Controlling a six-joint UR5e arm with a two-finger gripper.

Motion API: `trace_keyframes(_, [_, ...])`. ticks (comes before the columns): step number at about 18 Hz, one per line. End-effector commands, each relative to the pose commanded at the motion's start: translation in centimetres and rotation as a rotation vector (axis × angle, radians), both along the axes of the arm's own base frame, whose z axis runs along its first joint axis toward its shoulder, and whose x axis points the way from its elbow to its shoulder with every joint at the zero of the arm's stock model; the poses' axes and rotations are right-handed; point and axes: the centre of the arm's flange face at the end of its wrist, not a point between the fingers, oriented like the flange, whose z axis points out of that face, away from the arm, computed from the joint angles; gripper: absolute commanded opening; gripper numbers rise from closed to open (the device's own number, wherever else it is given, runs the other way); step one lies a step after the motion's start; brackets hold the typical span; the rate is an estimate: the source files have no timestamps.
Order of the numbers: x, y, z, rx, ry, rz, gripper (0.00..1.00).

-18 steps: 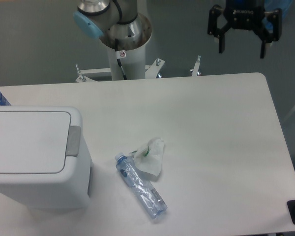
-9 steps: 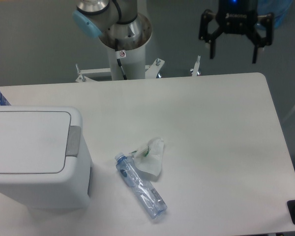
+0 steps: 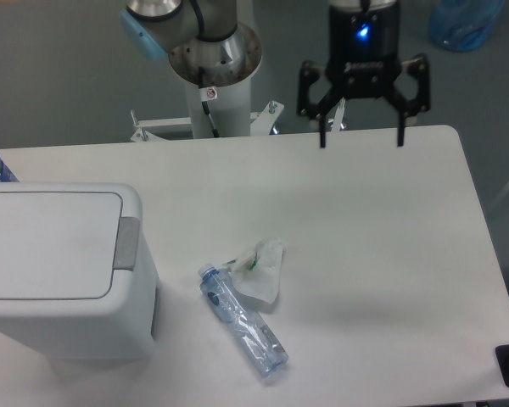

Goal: Open the trash can
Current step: 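Move the open gripper over to the white trash can lid and lower it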

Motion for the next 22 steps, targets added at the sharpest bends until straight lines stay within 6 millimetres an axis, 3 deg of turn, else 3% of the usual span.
trace_keyframes(10, [5.6,7.5,-2.9,0.057,-0.114,0.042,1.0])
trace_keyframes(22, [9.1,11.7,-5.9,0.049,-0.198,0.061,1.0])
